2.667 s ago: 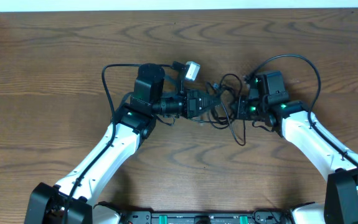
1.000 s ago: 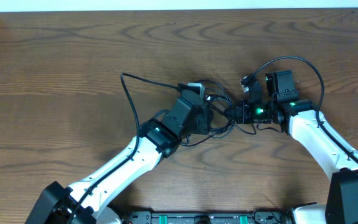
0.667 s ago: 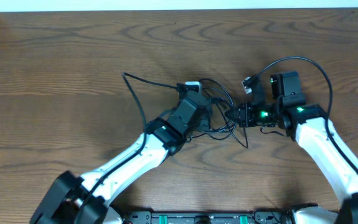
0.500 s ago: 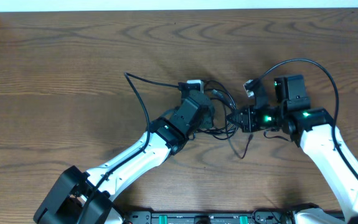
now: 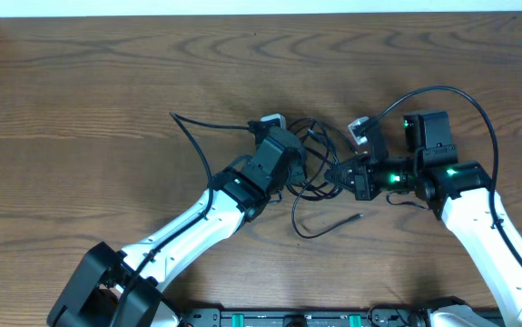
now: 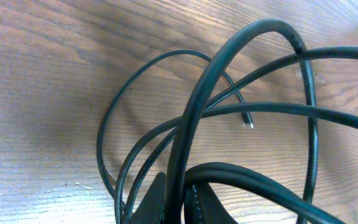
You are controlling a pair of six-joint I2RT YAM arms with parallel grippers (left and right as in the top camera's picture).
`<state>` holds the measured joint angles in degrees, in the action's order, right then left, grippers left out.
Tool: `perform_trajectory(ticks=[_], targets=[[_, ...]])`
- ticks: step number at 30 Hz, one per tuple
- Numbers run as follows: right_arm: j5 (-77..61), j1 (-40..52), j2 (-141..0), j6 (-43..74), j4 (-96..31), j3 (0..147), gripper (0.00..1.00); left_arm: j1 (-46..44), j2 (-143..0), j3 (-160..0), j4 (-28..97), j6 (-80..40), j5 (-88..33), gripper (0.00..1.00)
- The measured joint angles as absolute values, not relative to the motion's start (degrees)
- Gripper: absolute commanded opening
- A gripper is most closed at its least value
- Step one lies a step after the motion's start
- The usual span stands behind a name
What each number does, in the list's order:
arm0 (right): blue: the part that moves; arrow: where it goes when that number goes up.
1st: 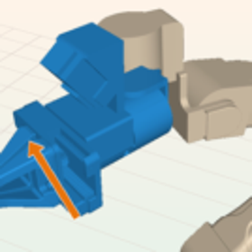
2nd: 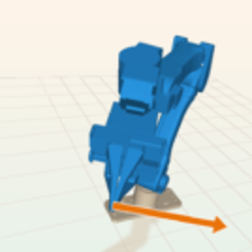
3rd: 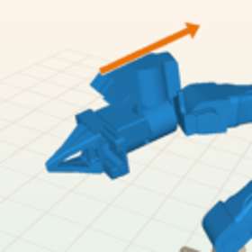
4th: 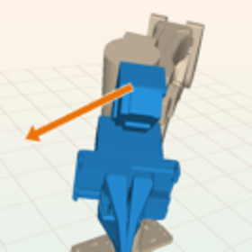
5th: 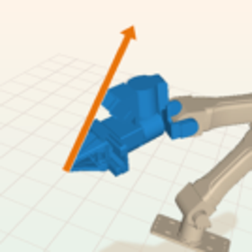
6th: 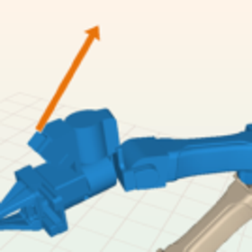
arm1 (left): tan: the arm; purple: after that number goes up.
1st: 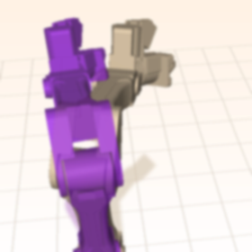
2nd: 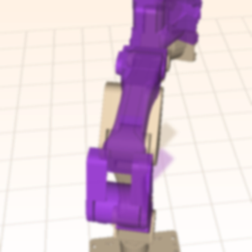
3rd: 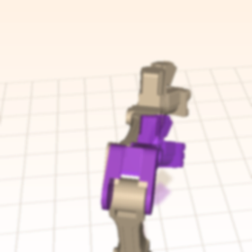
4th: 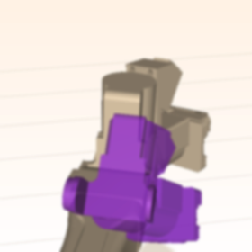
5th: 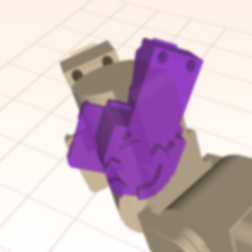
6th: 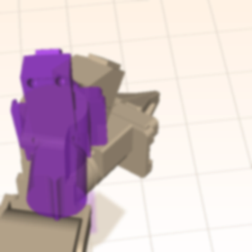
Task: Untangle cables
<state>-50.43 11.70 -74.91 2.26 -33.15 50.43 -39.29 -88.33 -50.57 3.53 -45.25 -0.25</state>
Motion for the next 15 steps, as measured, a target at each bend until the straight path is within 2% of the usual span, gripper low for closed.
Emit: perform_trajectory(ticks=[2,6,10,15], targets=[[-51.2,11.7,-74.9,2.2,-32.6,50.4,0.01,-39.1,-88.3,-50.6,3.7,-46.4,-0.6,0.08],[-51.0,11.7,-74.9,2.5,-32.3,50.4,0.09,-38.4,-88.3,-50.8,5.6,-51.5,-1.1,0.08],[-47.1,11.6,-73.9,4.4,-32.5,50.4,0.01,-33.7,-88.4,-50.8,11.2,-58.3,1.2,0.07],[-36.8,11.6,-73.4,11.1,-33.2,50.4,0.01,-27.1,-88.4,-50.8,18.4,-66.7,2.0,0.08]])
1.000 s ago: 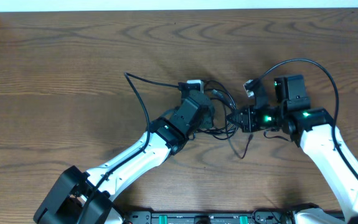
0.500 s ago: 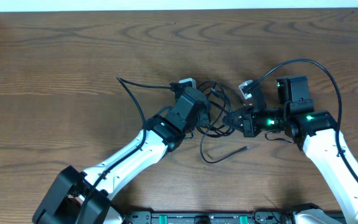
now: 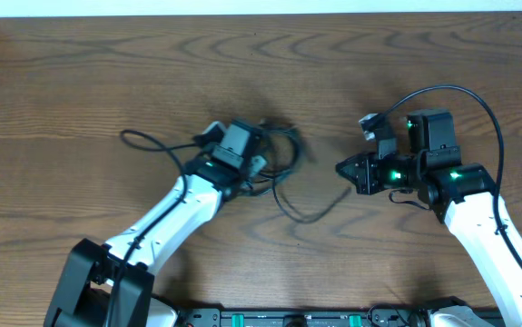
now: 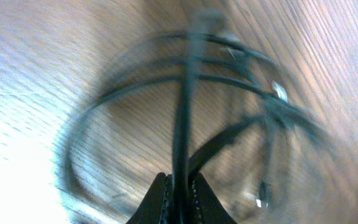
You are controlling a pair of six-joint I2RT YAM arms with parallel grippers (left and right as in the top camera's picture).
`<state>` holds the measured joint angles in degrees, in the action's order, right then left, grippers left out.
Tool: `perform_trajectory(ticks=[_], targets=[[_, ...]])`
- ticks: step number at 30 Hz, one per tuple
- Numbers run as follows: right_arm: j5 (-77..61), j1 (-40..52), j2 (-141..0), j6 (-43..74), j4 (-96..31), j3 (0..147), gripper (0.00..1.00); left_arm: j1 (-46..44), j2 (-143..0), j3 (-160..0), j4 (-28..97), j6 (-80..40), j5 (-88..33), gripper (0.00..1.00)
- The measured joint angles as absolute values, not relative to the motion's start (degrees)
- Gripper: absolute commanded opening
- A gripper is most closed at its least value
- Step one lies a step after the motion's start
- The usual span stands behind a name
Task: Untangle cables
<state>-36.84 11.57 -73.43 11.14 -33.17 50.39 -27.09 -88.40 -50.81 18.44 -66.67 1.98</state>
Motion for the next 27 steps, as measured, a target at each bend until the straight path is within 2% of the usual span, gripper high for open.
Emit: perform_trajectory(ticks=[3,6,11,16,27], targets=[[-32.7,11.6,-73.4,14.1,-33.1,50.4,0.03,-24.7,-88.4,-50.8,18.1,-68.9,0.0,0.07],[-30.7,11.6,-73.4,15.9,-33.1,50.4,0.13,-24.0,-88.4,-50.8,15.2,-68.4,-3.5,0.08],[-29.5,11.6,-73.4,16.8,-33.1,50.4,0.24,-24.0,-88.4,-50.8,5.2,-60.0,-13.6,0.07],[-27.9,11.6,-73.4,18.0,-33.1,50.4,0.29,-24.1,-88.4,-50.8,-1.8,-49.6,-26.8,0.08],[-25.1,11.6,-73.4,18.7,-33.1,50.4,0.38,-24.1,-88.4,-50.8,-2.9,-42.0,-35.0,0.08]])
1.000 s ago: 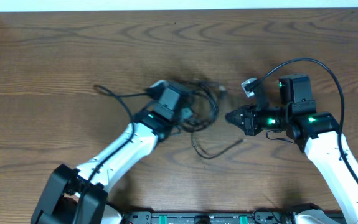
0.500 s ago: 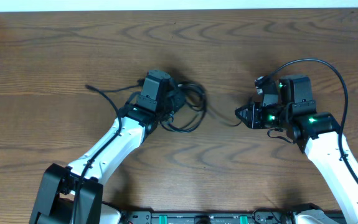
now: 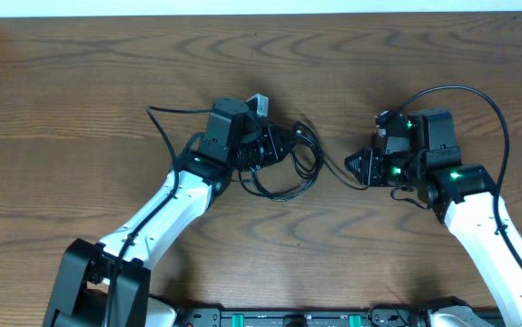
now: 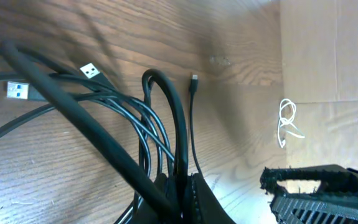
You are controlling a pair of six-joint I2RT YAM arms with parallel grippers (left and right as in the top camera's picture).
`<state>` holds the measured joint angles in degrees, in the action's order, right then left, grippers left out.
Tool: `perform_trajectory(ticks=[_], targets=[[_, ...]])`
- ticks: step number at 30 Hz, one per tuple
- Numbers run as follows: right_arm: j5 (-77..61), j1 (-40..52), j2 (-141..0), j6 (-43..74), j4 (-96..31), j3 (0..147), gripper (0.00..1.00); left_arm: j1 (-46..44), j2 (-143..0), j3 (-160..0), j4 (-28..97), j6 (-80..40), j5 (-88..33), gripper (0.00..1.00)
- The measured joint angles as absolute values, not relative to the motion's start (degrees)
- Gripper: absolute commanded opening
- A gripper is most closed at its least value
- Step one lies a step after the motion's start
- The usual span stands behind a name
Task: Untangle cables
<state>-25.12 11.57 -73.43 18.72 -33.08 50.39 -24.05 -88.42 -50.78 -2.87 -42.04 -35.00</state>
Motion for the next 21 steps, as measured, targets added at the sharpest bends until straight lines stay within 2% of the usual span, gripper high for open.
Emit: perform_trajectory(ticks=[5,11,21], targets=[[-24.4,11.6,-73.4,19.0,-33.1,50.4,0.43,-24.1,-88.4,-50.8,-5.5,-39.6,-38.0,0.08],[-24.3,11.6,-73.4,19.1,-33.0,50.4,0.44,-24.1,-88.0,-50.8,-11.8,-37.3,-45.0,0.07],[-24.1,11.6,-73.4,21.1,-30.5,50.4,0.46,-24.1,-82.6,-50.8,-12.5,-36.7,-52.9,0.08]])
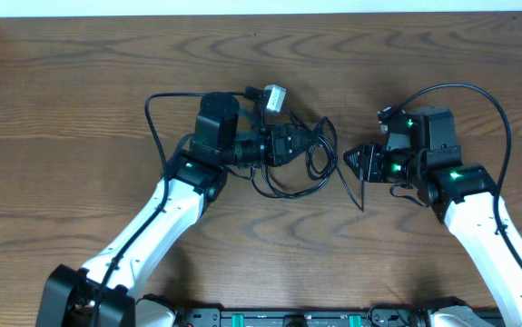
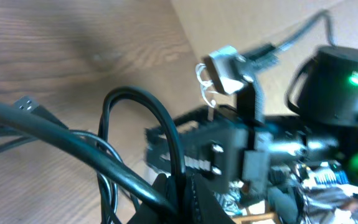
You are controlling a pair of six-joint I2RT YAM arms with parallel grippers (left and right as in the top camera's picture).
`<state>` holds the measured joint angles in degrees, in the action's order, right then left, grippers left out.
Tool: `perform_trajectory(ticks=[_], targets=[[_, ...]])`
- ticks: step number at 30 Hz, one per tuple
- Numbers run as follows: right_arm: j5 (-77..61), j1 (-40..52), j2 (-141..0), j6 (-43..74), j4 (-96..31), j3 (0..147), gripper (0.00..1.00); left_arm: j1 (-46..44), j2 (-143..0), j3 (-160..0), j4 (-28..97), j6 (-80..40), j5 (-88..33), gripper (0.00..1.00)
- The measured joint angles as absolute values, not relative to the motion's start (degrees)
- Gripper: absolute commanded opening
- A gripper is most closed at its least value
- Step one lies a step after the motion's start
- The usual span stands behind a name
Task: Untangle cables
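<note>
A tangle of black cables (image 1: 318, 163) lies mid-table. My left gripper (image 1: 308, 145) reaches into it from the left. In the left wrist view this gripper (image 2: 180, 186) is shut on a thick black cable that arches up as a loop (image 2: 160, 115). A dark USB plug (image 2: 26, 102) shows at the left. My right gripper (image 1: 349, 162) points left at the tangle, close to the left one. It appears straight ahead in the left wrist view (image 2: 191, 146). A thin cable tail (image 1: 355, 186) runs past its tip. Its jaws cannot be read.
The wooden table (image 1: 79, 91) stretches wide to the left and behind the arms. The right arm's own supply wire (image 1: 478, 100) arcs above its wrist. The left arm crosses the table from the front left.
My left gripper has moved right with its cable and now sits nearly tip to tip with the right gripper. The tangle shifted right with it. The thin tail now points toward the table's front edge.
Both grippers were first in the tangle at mid-table, the left shut on a thick cable. Then the left gripper was far to the left with the bundle, apart from the right. It was then back toward the centre, and now it faces the right gripper closely.
</note>
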<state>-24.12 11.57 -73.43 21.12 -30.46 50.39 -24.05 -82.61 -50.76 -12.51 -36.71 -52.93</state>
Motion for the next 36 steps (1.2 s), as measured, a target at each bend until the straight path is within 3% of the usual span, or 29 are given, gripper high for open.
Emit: perform_trajectory(ticks=[9,26,36], targets=[[-24.4,11.6,-73.4,24.8,-25.8,50.4,0.45,-24.1,-80.4,-50.8,-12.6,-36.2,-59.8,0.08],[-23.1,17.1,-74.8,25.4,-21.7,50.4,0.44,-24.1,-80.4,-50.7,-19.8,-42.9,-60.9,0.08],[-23.7,17.1,-74.5,23.7,-21.6,50.4,0.52,-24.1,-80.4,-50.7,-19.6,-41.9,-59.5,0.08]])
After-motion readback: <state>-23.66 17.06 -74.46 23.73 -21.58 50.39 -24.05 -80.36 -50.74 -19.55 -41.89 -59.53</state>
